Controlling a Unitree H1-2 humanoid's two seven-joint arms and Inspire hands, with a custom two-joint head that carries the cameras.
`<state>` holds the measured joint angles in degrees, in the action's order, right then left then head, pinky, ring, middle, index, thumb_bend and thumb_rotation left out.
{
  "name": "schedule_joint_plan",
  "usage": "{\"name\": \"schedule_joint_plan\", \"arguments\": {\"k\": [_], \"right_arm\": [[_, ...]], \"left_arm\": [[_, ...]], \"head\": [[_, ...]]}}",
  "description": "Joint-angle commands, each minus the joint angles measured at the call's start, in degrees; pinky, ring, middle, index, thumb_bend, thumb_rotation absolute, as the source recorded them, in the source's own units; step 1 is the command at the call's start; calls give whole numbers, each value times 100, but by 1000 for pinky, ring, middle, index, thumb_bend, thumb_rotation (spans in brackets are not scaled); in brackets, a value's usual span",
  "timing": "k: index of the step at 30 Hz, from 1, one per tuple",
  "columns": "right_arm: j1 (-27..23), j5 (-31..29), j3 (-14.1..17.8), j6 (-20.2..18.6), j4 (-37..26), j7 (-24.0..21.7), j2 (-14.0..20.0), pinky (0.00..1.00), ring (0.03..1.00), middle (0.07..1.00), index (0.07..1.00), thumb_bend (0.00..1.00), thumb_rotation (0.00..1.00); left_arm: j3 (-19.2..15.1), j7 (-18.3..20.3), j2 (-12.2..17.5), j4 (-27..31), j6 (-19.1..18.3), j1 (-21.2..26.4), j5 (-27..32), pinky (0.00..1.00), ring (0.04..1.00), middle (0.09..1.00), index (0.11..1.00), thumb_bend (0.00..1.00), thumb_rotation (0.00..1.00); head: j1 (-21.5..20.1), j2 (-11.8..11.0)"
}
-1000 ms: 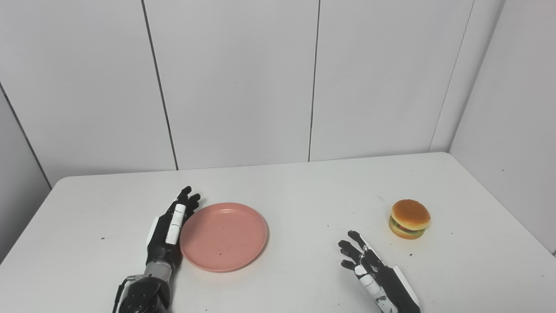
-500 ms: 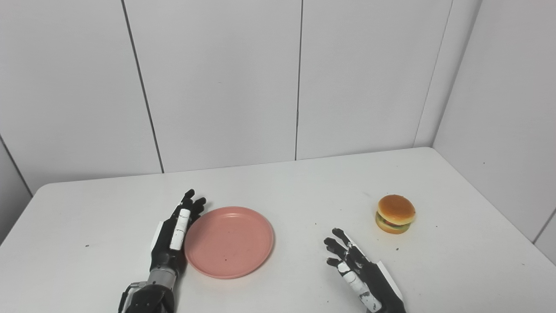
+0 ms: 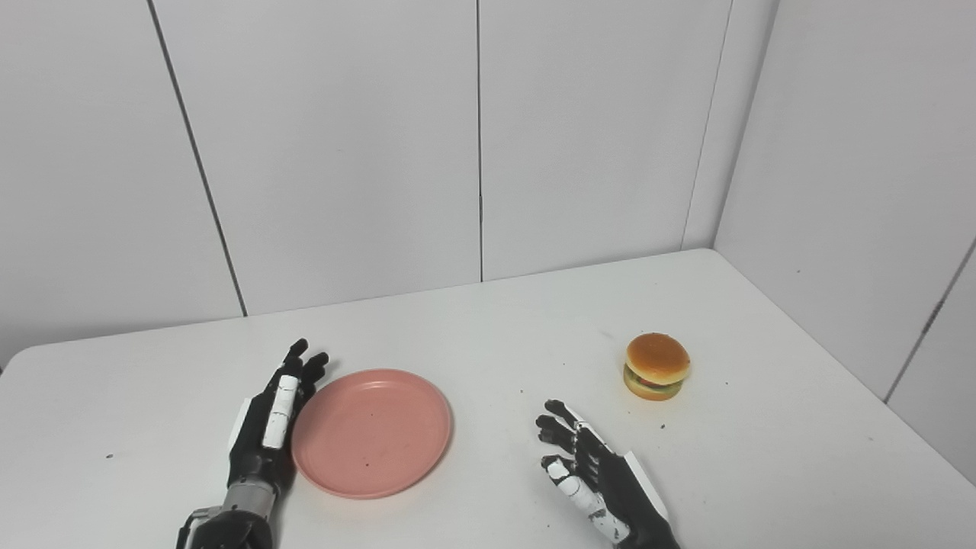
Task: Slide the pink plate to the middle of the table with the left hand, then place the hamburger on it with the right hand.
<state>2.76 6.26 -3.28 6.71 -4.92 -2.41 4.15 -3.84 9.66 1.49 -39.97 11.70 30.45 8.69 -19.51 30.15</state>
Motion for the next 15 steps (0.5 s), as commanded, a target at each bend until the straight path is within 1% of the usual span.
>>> {"name": "schedule_joint_plan", "arguments": {"k": [1, 2, 3, 4, 7, 11, 15], "right_arm": [[-70, 198, -5, 327, -386, 82, 50, 747, 852, 868, 885, 799, 807], [-86, 339, 5, 269, -515, 111, 74, 745, 850, 869, 883, 804, 805], [-106, 529, 10, 228, -641, 146, 110, 768, 857, 872, 883, 828, 818], [-119, 661, 11, 204, -713, 167, 127, 776, 859, 875, 885, 831, 831], [-211, 1255, 6, 137, -1014, 213, 258, 784, 865, 877, 881, 812, 822], [-493, 2304, -8, 149, -1284, 314, 516, 737, 832, 858, 847, 810, 843], [-766, 3019, 15, -107, -1471, 287, 665, 735, 829, 849, 834, 780, 799]], "left_arm": [[-28, 98, 107, -153, 122, 69, 62, 1000, 927, 868, 925, 975, 853], [-38, 110, 108, -183, 140, 80, 66, 1000, 928, 868, 925, 968, 853], [-48, 118, 106, -199, 152, 87, 69, 1000, 927, 865, 922, 974, 849], [-54, 124, 106, -211, 160, 92, 72, 1000, 926, 862, 921, 978, 846], [-72, 160, 103, -230, 157, 104, 110, 1000, 924, 857, 916, 987, 835], [-56, 187, 123, -312, 217, 141, 120, 1000, 925, 862, 919, 986, 838], [-56, 204, 139, -360, 231, 175, 136, 998, 928, 865, 918, 988, 834]], "head": [[-17, -12], [-22, -14], [-26, -15], [-29, -16], [-36, -24], [-44, -36], [-55, -48]]}}
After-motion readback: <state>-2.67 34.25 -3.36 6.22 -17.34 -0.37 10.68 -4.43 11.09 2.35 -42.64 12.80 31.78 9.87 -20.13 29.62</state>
